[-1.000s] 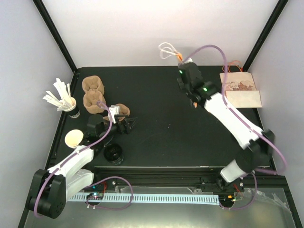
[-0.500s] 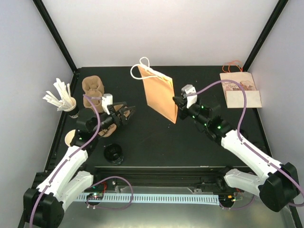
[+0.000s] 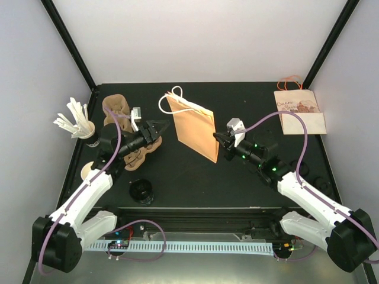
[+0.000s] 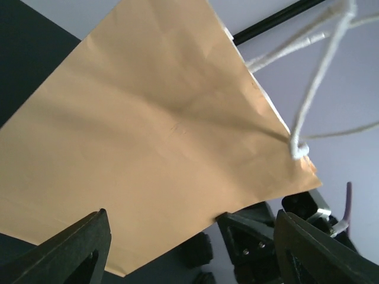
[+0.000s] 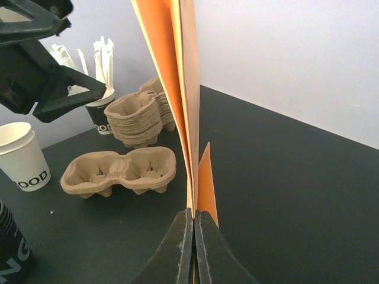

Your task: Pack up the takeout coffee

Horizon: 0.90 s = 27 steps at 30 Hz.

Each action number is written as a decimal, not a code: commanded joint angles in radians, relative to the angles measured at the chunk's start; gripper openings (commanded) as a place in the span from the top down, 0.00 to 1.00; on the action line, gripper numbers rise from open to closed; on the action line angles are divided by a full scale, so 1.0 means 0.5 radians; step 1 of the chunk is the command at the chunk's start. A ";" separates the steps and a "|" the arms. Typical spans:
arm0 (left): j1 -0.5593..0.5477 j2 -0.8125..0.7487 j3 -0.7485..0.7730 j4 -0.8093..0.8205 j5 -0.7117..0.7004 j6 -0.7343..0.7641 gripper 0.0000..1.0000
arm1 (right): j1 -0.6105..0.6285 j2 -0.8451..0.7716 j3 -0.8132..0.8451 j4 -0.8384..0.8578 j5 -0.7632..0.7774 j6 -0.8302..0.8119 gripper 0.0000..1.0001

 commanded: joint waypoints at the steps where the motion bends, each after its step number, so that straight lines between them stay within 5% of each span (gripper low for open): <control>1: -0.012 0.105 0.148 0.257 0.152 -0.277 0.23 | -0.005 -0.031 -0.028 0.117 -0.065 -0.042 0.99; 12: -0.012 0.216 0.234 0.645 0.201 -0.415 0.24 | -0.004 -0.006 -0.006 0.082 -0.089 -0.051 0.99; 15: -0.012 0.240 0.274 0.642 0.188 -0.411 0.49 | -0.002 0.001 -0.006 0.083 -0.114 -0.049 0.99; 18: -0.012 0.269 0.319 0.635 0.190 -0.382 0.93 | -0.005 0.000 -0.016 0.091 -0.132 -0.051 0.99; 19: -0.012 0.270 0.345 0.609 0.188 -0.344 0.98 | -0.004 -0.002 -0.020 0.093 -0.140 -0.056 0.97; 23: -0.012 0.241 0.509 0.285 0.169 -0.001 0.98 | -0.005 -0.012 -0.027 0.073 -0.150 -0.023 0.49; 27: -0.018 0.258 0.792 -0.199 0.137 0.508 0.98 | -0.006 -0.079 -0.033 0.038 -0.176 0.058 0.34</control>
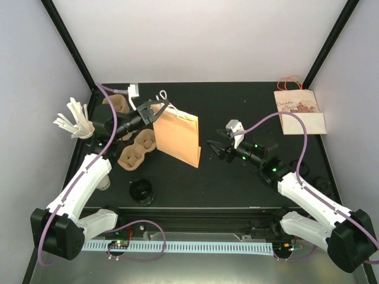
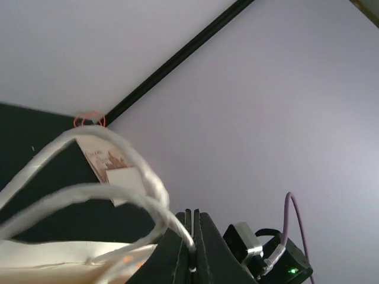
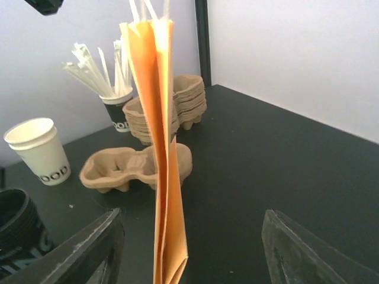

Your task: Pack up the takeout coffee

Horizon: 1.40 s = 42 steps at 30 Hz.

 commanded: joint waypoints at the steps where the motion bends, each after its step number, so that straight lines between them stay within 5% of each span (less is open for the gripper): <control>1: -0.021 0.011 0.371 -0.543 -0.021 0.615 0.98 | -0.006 -0.098 -0.014 0.005 -0.052 0.098 0.33; 18: -0.351 0.327 0.555 -0.900 0.281 1.063 0.98 | -0.005 -0.202 0.585 -0.949 0.052 0.243 0.33; 42: -0.451 0.441 0.446 -0.968 0.369 1.127 0.99 | 0.000 0.233 1.038 -1.159 0.030 0.083 0.39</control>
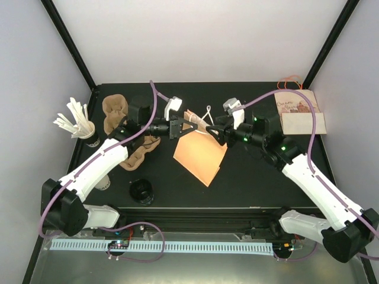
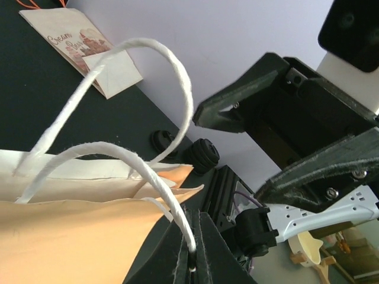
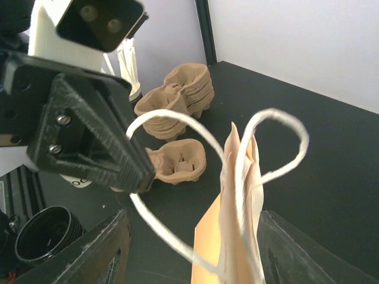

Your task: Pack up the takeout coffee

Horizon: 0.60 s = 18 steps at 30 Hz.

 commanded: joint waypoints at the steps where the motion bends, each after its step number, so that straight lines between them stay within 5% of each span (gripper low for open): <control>1: -0.015 0.004 0.016 -0.041 0.068 0.044 0.98 | 0.002 0.110 0.132 -0.039 0.071 -0.050 0.40; 10: -0.015 -0.005 0.031 -0.056 0.072 0.054 0.99 | 0.035 0.290 0.305 -0.169 0.314 -0.124 0.45; 18: -0.014 -0.011 0.124 -0.216 0.044 0.139 0.98 | 0.036 0.239 0.382 -0.307 0.840 -0.050 0.93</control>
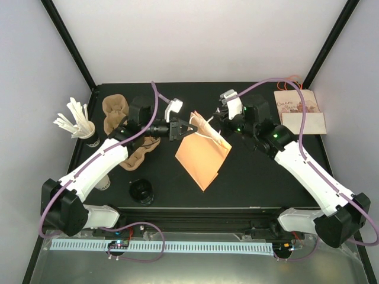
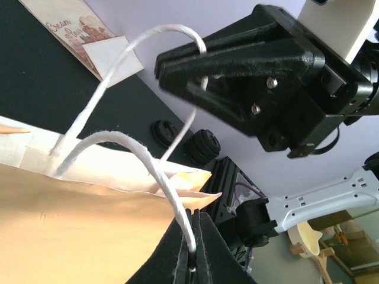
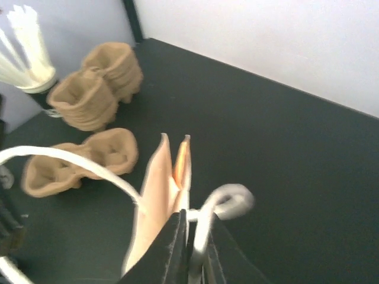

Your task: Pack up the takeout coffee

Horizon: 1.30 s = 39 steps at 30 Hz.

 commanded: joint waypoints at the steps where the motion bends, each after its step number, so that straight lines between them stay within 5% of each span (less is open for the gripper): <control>1: -0.012 -0.014 0.161 -0.205 -0.004 0.126 0.98 | 0.001 -0.115 0.055 -0.069 0.483 0.053 0.98; 12: 0.224 -0.219 0.343 -0.557 -0.213 0.076 0.98 | -0.442 -0.200 0.031 0.006 0.494 0.373 0.99; 19: 0.393 -0.236 0.340 -0.949 -0.536 0.295 0.98 | -0.563 -0.281 -0.149 0.066 0.528 0.494 0.99; 27: 0.351 -0.117 0.136 -0.683 -0.156 0.133 0.91 | -0.464 -0.248 0.012 0.116 -0.211 0.195 0.99; 30: 0.280 -0.083 0.161 -0.645 -0.119 0.136 0.71 | -0.334 -0.138 0.163 0.009 -0.233 0.051 0.99; 34: 0.196 -0.119 0.254 -0.709 -0.253 0.260 0.22 | -0.249 -0.037 0.306 -0.082 -0.303 -0.057 0.99; 39: -0.009 -0.223 0.349 -0.621 -0.621 0.507 0.13 | -0.232 -0.021 0.286 -0.064 -0.415 -0.106 0.99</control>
